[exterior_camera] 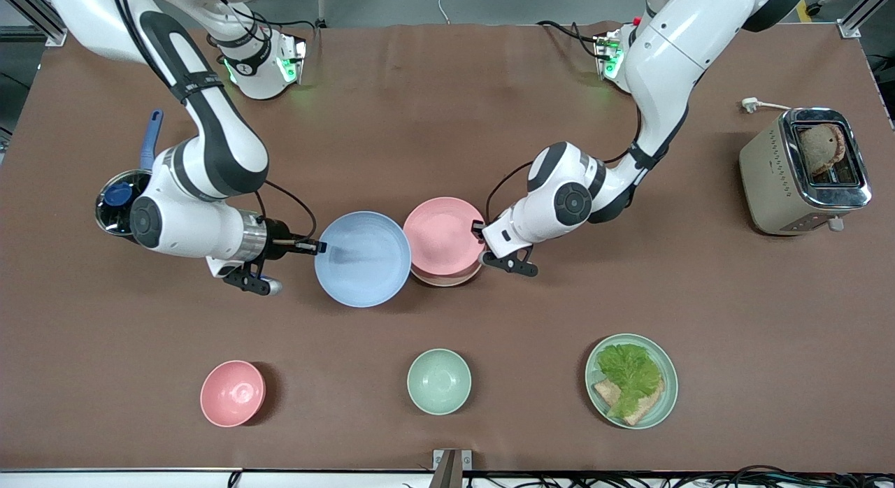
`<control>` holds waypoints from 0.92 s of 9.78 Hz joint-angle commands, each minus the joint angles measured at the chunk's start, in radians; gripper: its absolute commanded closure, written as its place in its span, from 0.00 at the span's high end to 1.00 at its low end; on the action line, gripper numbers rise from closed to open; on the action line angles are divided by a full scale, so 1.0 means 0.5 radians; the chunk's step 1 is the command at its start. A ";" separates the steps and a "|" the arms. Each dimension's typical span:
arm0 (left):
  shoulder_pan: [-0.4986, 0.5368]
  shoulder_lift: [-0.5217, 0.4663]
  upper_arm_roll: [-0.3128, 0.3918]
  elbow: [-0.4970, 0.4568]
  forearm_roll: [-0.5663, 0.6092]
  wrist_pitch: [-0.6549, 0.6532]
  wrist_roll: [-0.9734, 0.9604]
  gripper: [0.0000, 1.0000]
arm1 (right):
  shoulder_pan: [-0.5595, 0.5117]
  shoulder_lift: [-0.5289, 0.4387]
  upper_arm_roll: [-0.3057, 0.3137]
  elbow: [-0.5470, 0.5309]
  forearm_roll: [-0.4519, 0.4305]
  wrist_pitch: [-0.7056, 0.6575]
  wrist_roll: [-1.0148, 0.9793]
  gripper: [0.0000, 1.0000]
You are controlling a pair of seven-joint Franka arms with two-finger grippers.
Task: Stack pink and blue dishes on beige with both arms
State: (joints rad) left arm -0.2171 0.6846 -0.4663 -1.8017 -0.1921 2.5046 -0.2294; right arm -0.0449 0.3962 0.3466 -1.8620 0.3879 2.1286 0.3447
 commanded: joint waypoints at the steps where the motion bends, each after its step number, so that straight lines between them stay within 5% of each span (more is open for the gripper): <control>1: -0.026 0.051 0.058 0.023 0.013 0.022 -0.020 0.25 | -0.011 -0.068 0.012 -0.071 -0.027 0.029 0.044 0.01; 2: -0.026 0.042 0.067 0.029 0.013 0.028 -0.032 0.72 | -0.011 -0.068 0.012 -0.071 -0.027 0.029 0.044 0.01; 3: -0.023 0.030 0.067 0.063 0.013 0.047 -0.035 0.98 | -0.011 -0.068 0.016 -0.074 -0.027 0.029 0.044 0.01; 6: 0.072 -0.315 0.067 0.029 0.111 0.025 -0.072 1.00 | 0.025 -0.056 0.205 -0.141 -0.015 0.172 0.135 0.01; 9: 0.314 -0.748 0.064 -0.002 0.179 -0.424 -0.069 1.00 | 0.234 0.072 0.239 -0.166 -0.015 0.476 0.237 0.02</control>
State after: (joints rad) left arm -0.1048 0.3993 -0.4401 -1.7384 -0.1323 2.3681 -0.2430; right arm 0.0506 0.4174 0.4581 -1.9349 0.3880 2.3266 0.4308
